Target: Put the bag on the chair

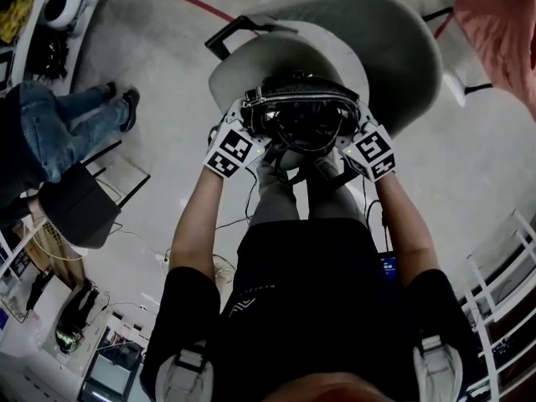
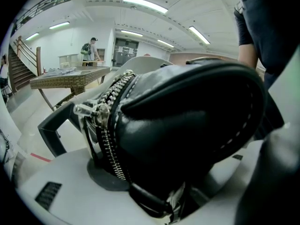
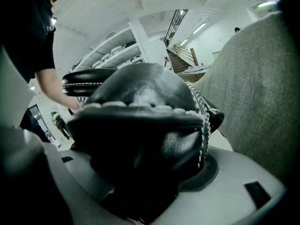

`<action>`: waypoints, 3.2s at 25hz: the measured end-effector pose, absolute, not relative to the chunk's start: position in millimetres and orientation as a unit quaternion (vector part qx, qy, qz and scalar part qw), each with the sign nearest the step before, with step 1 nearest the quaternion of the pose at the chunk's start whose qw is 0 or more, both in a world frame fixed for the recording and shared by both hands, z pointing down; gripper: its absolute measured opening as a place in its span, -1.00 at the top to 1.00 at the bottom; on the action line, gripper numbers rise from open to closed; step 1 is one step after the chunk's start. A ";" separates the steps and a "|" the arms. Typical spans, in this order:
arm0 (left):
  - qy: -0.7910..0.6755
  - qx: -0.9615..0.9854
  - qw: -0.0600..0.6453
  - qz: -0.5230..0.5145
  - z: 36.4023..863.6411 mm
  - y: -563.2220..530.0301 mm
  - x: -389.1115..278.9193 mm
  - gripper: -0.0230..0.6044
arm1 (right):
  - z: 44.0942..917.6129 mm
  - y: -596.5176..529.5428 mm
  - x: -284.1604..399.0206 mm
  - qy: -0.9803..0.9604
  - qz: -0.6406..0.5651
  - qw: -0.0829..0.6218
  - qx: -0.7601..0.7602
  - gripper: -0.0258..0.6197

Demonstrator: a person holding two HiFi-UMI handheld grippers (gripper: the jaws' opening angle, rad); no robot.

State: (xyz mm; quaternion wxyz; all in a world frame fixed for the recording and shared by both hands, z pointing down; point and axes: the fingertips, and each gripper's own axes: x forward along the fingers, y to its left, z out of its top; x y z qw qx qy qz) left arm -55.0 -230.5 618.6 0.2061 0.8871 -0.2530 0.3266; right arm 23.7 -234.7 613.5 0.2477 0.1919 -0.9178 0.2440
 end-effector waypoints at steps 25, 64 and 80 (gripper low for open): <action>-0.221 0.894 0.190 0.340 612.5 -214.9 -65.1 -0.35 | 608.1 -217.6 33.9 -0.915 0.205 0.312 0.151 -0.13; -0.326 0.879 0.250 0.243 529.7 -175.3 -97.1 0.28 | 524.5 -171.3 71.5 -0.866 0.245 0.221 0.375 -0.11; -0.308 0.897 0.216 0.235 485.0 -144.3 -74.7 0.81 | 480.6 -139.6 47.8 -0.864 0.223 0.200 0.404 0.58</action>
